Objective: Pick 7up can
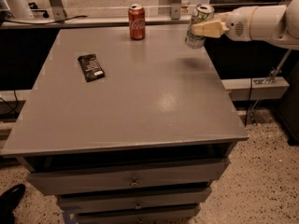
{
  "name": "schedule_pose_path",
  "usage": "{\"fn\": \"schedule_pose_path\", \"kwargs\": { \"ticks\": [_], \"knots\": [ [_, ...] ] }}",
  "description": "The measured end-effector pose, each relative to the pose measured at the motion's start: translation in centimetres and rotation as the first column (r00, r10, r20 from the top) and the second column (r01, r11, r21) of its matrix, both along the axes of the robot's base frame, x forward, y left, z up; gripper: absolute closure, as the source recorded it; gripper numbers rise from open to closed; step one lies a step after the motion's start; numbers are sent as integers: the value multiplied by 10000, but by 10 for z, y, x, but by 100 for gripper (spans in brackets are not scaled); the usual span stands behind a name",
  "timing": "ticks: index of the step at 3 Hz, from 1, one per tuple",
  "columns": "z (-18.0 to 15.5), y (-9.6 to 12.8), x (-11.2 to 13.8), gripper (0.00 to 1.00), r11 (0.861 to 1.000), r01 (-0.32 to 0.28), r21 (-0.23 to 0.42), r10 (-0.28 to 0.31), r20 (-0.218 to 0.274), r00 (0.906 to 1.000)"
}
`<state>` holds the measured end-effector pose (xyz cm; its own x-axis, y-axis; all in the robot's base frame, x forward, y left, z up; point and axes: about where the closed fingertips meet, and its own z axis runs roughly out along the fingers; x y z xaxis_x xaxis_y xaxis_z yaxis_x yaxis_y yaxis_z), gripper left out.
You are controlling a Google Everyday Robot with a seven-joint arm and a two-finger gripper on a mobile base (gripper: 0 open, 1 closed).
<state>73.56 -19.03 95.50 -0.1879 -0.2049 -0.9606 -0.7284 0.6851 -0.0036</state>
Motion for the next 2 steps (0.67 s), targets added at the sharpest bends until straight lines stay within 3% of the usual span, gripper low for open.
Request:
{"fn": "schedule_pose_path", "kwargs": {
  "ticks": [1,2],
  "knots": [
    [34,43,-34,100,9808,-1645,1049,1654,7,9862],
    [32,53,-42,100,9721,-2061,1120,2090,-142,9778]
  ]
}}
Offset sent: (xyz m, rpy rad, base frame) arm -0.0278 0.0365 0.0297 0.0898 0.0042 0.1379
